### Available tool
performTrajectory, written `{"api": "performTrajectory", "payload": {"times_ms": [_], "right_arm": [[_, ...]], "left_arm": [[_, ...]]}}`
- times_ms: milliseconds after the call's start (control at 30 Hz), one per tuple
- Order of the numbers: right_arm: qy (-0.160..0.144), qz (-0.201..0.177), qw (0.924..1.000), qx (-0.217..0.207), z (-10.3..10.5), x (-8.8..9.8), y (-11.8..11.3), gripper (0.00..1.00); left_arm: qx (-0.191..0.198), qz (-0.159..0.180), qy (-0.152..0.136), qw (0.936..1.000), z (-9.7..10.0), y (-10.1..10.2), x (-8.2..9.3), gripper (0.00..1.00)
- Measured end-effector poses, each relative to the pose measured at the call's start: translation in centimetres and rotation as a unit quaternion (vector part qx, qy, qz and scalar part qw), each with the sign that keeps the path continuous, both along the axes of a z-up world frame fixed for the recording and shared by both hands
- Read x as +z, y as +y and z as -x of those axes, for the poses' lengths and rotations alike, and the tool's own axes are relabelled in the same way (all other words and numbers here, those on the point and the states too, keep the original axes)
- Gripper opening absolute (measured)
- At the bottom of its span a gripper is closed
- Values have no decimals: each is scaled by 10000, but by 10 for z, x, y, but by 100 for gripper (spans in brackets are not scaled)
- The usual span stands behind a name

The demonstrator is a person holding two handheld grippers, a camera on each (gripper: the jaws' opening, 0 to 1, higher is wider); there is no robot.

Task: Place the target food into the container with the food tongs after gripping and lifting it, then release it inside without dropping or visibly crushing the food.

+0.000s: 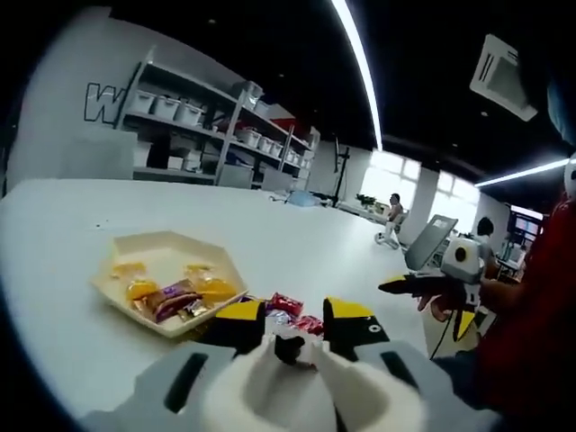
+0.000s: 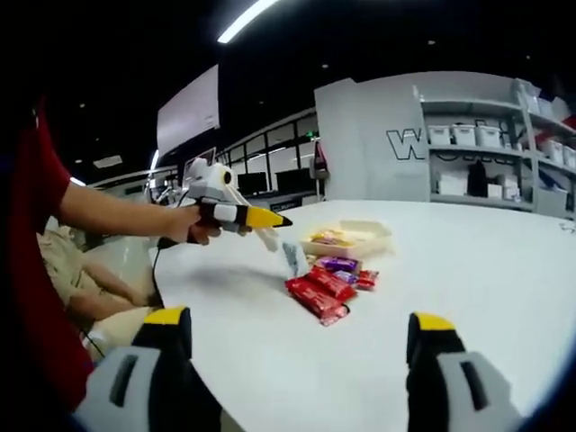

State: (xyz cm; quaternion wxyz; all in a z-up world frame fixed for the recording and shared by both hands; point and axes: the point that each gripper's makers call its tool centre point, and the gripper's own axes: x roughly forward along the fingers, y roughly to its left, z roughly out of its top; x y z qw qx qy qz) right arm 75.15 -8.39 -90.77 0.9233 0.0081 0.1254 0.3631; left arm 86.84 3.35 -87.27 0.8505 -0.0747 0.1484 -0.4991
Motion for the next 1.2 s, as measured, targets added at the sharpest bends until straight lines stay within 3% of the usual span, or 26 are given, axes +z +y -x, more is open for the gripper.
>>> {"api": "performTrajectory", "payload": {"times_ms": [267, 900, 1200], "right_arm": [[17, -41, 10000, -34, 1, -1, -4, 100], [56, -70, 9999, -88, -1, -2, -11, 100], [58, -58, 9999, -63, 0, -1, -10, 100]], "left_arm": [[-170, -40, 16, 9998, 3, -19, -2, 25], [-318, -83, 89, 9994, 4, -34, -8, 25], [-271, -198, 76, 9994, 2, -30, -12, 26]]}}
